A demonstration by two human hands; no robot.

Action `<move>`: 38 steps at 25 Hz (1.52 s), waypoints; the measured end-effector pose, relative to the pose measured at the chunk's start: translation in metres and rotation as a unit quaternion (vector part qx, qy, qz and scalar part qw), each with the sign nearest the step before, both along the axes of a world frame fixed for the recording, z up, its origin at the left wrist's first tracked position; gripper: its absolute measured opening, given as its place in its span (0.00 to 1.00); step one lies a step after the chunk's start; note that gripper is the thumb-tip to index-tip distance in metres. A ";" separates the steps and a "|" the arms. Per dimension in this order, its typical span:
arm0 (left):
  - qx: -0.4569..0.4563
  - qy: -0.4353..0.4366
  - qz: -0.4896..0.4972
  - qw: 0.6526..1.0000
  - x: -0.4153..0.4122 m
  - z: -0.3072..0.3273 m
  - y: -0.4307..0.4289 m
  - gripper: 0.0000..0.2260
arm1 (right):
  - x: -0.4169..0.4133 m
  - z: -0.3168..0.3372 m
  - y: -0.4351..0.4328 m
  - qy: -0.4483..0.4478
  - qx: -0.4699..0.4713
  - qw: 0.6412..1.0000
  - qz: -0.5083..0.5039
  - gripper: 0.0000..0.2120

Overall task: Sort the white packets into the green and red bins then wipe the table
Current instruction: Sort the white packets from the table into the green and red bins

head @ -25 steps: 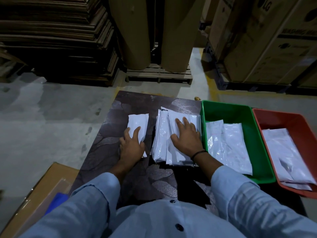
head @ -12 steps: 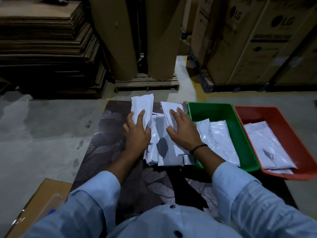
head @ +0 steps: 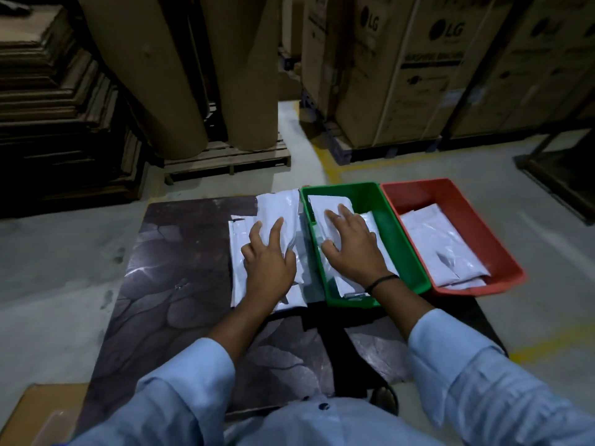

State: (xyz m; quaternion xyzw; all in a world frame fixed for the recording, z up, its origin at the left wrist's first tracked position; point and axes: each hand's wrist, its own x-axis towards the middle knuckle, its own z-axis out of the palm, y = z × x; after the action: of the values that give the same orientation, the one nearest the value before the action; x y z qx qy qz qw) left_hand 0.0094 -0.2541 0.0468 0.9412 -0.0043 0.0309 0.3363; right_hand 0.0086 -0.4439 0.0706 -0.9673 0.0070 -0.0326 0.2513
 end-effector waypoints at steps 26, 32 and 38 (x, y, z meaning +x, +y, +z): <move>0.051 0.022 0.073 0.996 -0.008 0.018 -0.124 0.26 | 0.051 -0.073 -0.089 0.098 -0.242 0.963 0.069 0.28; 0.057 0.024 0.071 0.996 -0.009 0.008 -0.127 0.26 | 0.054 -0.080 -0.093 0.136 -0.260 0.952 0.085 0.30; 0.099 0.011 0.036 0.994 -0.006 -0.002 -0.153 0.26 | 0.064 -0.048 -0.120 -0.009 -0.255 0.957 0.139 0.17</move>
State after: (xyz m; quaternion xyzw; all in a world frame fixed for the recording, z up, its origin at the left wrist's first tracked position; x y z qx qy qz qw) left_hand 0.0031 -0.4075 0.0447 0.9698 0.0305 0.0323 0.2398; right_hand 0.0729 -0.5643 0.0229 -0.9904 -0.1384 -0.0063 -0.0015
